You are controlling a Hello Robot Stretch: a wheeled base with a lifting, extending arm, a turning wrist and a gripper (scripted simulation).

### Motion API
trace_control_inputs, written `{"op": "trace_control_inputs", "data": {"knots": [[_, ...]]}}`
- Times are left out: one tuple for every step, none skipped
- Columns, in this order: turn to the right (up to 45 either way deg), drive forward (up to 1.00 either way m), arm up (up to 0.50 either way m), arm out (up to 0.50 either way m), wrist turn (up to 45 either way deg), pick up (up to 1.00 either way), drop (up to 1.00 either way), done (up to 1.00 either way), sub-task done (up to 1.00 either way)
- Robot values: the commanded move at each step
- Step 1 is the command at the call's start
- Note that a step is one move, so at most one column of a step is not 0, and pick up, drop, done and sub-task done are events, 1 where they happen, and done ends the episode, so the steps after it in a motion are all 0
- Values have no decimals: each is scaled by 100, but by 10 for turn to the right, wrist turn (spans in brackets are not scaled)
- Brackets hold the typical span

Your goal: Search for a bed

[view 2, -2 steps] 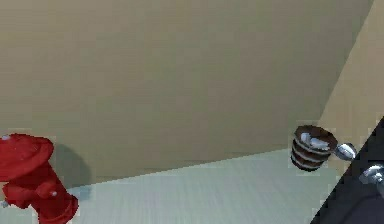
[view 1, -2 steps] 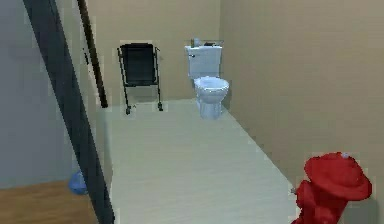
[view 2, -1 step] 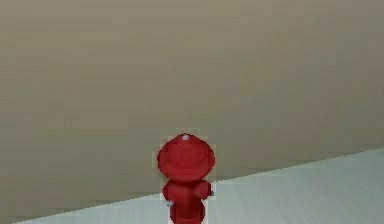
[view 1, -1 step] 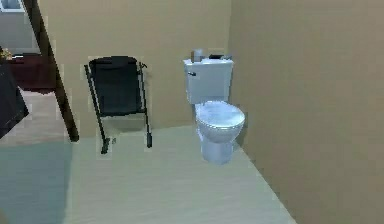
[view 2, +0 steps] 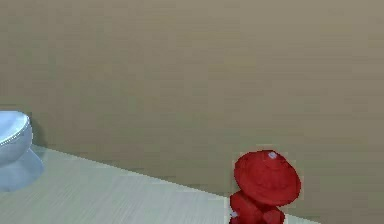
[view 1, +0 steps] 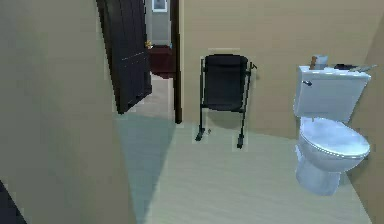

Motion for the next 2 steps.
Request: {"op": "trace_control_inputs", "data": {"knots": [[0, 95, 0, 0, 0, 0, 0, 0, 0], [-210, 0, 0, 0, 0, 0, 0, 0, 0]]}}
